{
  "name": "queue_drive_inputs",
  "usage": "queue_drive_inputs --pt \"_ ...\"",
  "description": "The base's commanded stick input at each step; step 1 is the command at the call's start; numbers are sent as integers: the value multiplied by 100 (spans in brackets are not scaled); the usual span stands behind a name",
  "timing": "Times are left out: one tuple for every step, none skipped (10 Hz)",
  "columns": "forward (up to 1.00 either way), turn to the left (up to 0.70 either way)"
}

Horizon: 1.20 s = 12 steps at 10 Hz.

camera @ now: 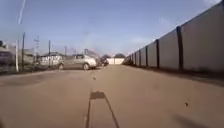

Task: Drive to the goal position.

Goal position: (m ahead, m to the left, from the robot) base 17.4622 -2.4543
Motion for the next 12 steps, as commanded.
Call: queue_drive_inputs --pt "100 0" --pt "100 0" --pt "100 0" --pt "100 0" --pt "100 0" --pt "100 0" --pt "100 0" --pt "100 0" --pt "100 0" --pt "100 0" --pt "100 0" --pt "100 0"
